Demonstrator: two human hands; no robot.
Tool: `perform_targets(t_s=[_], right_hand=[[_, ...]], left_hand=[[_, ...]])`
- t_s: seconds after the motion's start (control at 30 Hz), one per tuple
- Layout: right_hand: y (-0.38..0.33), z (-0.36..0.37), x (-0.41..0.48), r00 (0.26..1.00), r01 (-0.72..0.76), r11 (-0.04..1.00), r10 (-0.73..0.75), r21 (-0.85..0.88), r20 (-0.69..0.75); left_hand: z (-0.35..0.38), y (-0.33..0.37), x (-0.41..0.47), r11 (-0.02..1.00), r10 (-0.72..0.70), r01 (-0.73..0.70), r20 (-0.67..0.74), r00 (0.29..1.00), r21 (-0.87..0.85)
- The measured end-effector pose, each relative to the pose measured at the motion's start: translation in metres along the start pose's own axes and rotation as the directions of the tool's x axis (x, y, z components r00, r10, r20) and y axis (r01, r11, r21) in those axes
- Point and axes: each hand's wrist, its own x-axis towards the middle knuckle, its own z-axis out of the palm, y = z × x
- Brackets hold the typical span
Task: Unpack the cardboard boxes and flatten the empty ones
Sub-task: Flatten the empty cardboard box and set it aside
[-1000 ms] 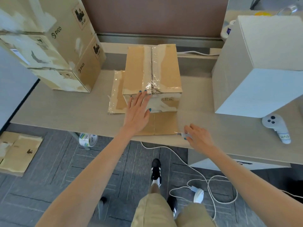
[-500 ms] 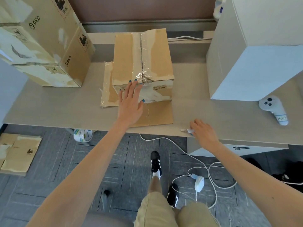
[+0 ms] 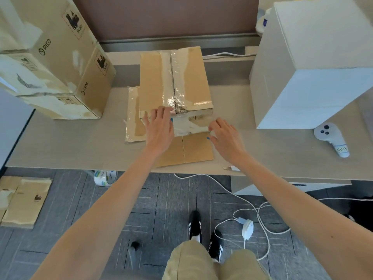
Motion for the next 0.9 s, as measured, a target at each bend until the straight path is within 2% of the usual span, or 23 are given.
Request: perform_targets(t_s=[0.1, 0.2, 0.27, 0.47, 0.57, 0.67, 0.8, 0.9], right_hand=[[-0.019, -0.007, 0.03, 0.992, 0.032, 0.998, -0.038, -0.051, -0.122], [-0.025, -0.005, 0.054, 0.988, 0.014, 0.994, -0.03, -0.11, -0.149], [-0.027, -0.003, 0.066, 0.993, 0.045, 0.993, -0.056, -0.112, -0.103], [-0.026, 0.009, 0.084, 0.994, 0.063, 0.989, -0.05, -0.131, 0.094], [-0.024, 0.014, 0.083, 0.994, 0.061, 0.981, -0.043, -0.184, 0.104], [-0.024, 0.014, 0.082, 0.995, 0.059, 0.979, -0.043, -0.197, 0.088], [-0.024, 0.014, 0.08, 0.992, 0.048, 0.979, -0.023, -0.2, 0.126], [-0.021, 0.016, 0.079, 0.986, 0.063, 0.975, -0.028, -0.215, 0.162]], left_hand=[[-0.002, -0.006, 0.015, 0.997, 0.049, -0.049, 0.002, 0.999, -0.056], [0.0, -0.024, 0.023, 0.992, 0.1, -0.089, 0.125, 0.987, -0.087], [0.003, -0.04, 0.029, 0.996, 0.075, -0.062, 0.216, 0.973, -0.067], [-0.011, -0.06, 0.048, 0.998, -0.011, 0.033, 0.342, 0.94, -0.059], [-0.017, -0.064, 0.059, 0.996, 0.038, -0.064, 0.383, 0.923, 0.055], [-0.025, -0.066, 0.068, 0.948, 0.104, -0.216, 0.413, 0.905, 0.233], [-0.031, -0.072, 0.067, 0.794, 0.249, -0.425, 0.405, 0.88, 0.434], [-0.03, -0.077, 0.07, 0.664, 0.307, -0.52, 0.439, 0.845, 0.537]])
